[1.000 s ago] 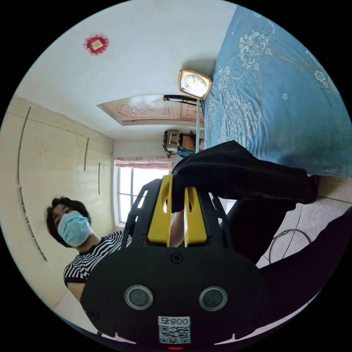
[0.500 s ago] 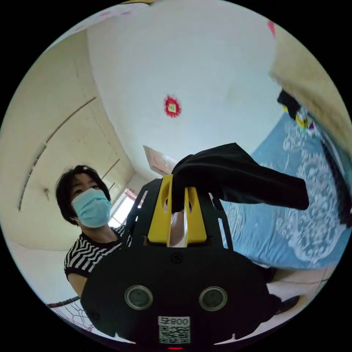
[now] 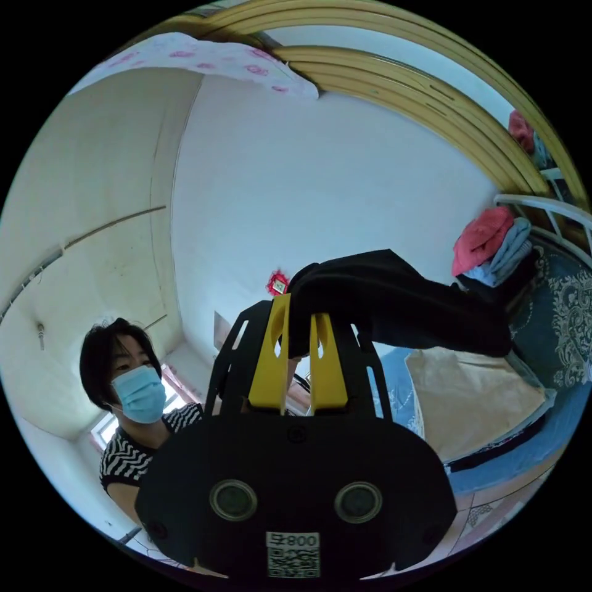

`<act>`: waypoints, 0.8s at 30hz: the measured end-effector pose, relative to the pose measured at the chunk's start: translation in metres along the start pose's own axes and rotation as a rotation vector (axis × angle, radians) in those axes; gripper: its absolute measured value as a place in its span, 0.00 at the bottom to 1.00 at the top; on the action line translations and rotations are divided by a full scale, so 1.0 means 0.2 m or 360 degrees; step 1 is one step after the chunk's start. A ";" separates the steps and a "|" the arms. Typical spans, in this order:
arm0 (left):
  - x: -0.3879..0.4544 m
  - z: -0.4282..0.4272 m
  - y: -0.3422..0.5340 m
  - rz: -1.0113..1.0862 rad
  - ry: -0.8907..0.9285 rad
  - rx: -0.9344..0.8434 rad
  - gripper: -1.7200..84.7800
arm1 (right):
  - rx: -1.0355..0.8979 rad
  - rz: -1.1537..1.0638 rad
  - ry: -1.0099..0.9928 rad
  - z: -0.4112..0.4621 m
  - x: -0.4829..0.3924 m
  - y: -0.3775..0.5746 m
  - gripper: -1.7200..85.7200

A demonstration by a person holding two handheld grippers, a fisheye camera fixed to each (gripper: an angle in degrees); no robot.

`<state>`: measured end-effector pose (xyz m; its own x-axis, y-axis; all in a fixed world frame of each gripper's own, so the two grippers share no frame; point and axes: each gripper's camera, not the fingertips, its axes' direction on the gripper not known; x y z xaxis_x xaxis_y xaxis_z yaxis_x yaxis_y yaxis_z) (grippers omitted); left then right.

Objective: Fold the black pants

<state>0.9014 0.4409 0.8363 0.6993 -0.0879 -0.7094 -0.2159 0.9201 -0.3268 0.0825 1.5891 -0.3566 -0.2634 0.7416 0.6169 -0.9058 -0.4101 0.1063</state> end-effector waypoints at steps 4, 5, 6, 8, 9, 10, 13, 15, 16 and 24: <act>-0.28 0.19 -0.09 -0.0009 -0.0007 -0.0039 0.09 | -0.0110 0.0095 0.0063 -0.14 0.23 -0.12 0.06; -0.41 0.22 -0.07 -0.0028 -0.0044 -0.0060 0.09 | -0.0147 0.0160 0.0103 -0.15 0.34 -0.10 0.06; -0.57 0.23 -0.03 -0.0076 -0.0095 -0.0093 0.09 | -0.0167 0.0204 0.0117 -0.15 0.41 -0.09 0.06; -0.86 0.24 0.05 -0.0188 -0.0196 -0.0151 0.09 | -0.0228 0.0469 0.0156 -0.16 0.75 0.02 0.06; -1.09 0.24 0.11 -0.0316 -0.0263 -0.0211 0.09 | -0.0223 0.0547 0.0156 -0.17 0.85 0.06 0.07; -1.21 0.24 0.15 -0.0405 -0.0299 -0.0237 0.09 | -0.0239 0.0728 0.0192 -0.17 1.04 0.13 0.07; -1.62 0.23 0.28 -0.0612 -0.0243 -0.0229 0.09 | -0.0302 0.1032 0.0196 -0.17 1.34 0.22 0.07; -1.74 0.27 0.29 -0.0574 -0.0141 -0.0211 0.09 | -0.0291 0.1059 0.0184 -0.17 1.39 0.16 0.07; -1.76 0.28 0.28 -0.0567 -0.0146 -0.0225 0.09 | -0.0311 0.1081 0.0222 -0.18 1.39 0.11 0.07; -2.00 0.47 0.22 -0.0543 -0.0177 -0.0404 0.10 | -0.0529 0.1177 0.0340 -0.22 1.56 -0.28 0.06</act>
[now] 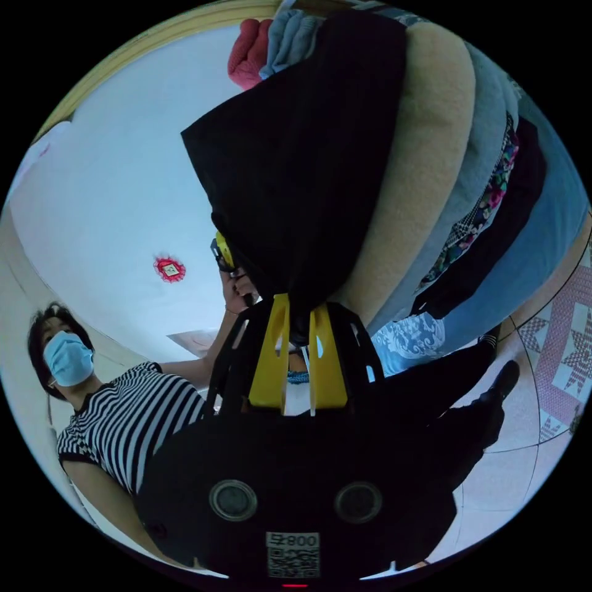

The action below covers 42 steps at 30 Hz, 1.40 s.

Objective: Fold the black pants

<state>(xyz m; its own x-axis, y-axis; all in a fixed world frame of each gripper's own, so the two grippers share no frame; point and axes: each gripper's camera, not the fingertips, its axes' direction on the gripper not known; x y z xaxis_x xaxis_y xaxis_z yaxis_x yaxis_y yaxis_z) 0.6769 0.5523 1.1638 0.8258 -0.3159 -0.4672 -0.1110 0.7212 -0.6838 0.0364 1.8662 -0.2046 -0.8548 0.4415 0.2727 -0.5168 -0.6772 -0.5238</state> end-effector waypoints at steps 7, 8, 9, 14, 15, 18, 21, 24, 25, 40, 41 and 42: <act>0.15 -0.03 0.11 0.0102 -0.0366 0.0351 0.06 | -0.0076 0.0087 -0.0051 -0.11 -0.02 -0.29 0.07; 0.21 0.01 0.11 0.0163 -0.0442 0.0390 0.06 | -0.0103 0.0100 -0.0072 -0.12 -0.03 -0.34 0.07; 0.27 0.09 0.10 0.0245 -0.0506 0.0366 0.05 | -0.0118 0.0102 -0.0077 -0.13 -0.03 -0.36 0.07; 0.19 0.51 -0.05 0.0303 -0.0783 0.0099 0.03 | -0.0324 0.0146 -0.0227 -0.19 -0.06 -0.59 0.08; 0.11 0.56 -0.06 0.0253 -0.0916 0.0082 0.02 | -0.0347 0.0152 -0.0253 -0.20 -0.07 -0.61 0.08; -0.01 0.56 -0.01 0.0125 -0.0859 0.0221 0.02 | -0.0492 0.0125 -0.0242 -0.31 -0.16 -0.71 0.08; -0.03 0.61 0.04 0.0111 -0.0981 0.0203 0.02 | -0.0545 0.0000 -0.0167 -0.47 -0.32 -0.85 0.07; -0.06 0.64 0.11 0.0051 -0.0980 0.0225 0.02 | -0.0500 -0.0227 0.0003 -0.62 -0.51 -1.07 0.06; -0.07 0.64 0.13 0.0041 -0.0980 0.0234 0.02 | -0.0487 -0.0324 0.0132 -0.65 -0.57 -1.17 0.05; -0.37 0.11 1.07 -0.0333 -0.0734 0.1000 0.08 | -0.0274 -0.0393 0.0446 -0.59 -0.91 -1.99 0.07; -0.50 0.06 1.19 -0.0467 -0.0746 0.1032 0.09 | -0.0283 -0.0355 0.0540 -0.56 -0.90 -2.06 0.08; -0.66 0.04 1.30 -0.0636 -0.0736 0.1054 0.10 | -0.0292 -0.0323 0.0574 -0.54 -0.88 -2.10 0.09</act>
